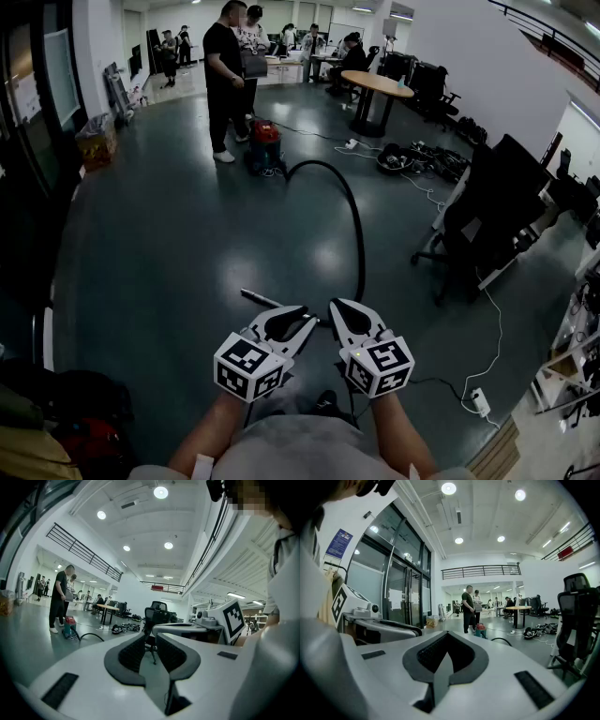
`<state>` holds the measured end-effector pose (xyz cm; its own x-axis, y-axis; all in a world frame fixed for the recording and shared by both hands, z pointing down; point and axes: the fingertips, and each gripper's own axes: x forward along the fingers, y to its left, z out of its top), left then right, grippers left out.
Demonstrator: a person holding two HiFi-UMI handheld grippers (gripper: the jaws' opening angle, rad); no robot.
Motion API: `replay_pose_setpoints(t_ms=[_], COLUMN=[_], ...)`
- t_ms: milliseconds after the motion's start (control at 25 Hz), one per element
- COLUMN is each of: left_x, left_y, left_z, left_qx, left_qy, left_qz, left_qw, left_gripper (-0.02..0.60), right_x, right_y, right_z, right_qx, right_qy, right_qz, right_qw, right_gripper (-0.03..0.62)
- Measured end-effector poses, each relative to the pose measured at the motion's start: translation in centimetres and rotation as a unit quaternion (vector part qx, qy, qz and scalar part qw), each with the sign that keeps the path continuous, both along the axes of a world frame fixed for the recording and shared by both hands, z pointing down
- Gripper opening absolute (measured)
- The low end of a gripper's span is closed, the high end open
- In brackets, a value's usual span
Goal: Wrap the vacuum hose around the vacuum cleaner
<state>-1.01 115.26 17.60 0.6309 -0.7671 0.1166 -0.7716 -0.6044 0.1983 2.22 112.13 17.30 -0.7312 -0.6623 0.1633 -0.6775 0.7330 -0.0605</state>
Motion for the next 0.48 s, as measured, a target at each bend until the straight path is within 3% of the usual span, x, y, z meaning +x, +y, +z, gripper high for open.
replay_pose_setpoints(t_ms=[480], left_x=[0.00], left_y=[-0.69], left_z=[0.36], left_qx=[-0.003], left_qy=[-0.002], left_qz=[0.006], left_qw=[1.0000], left_gripper=[0.086], right_x=[-0.23], right_y=[-0.82], right_z=[0.39], right_qx=[-0.006], right_qy=[0.000], right_qz=[0.000], right_qw=[1.000], right_gripper=[0.005])
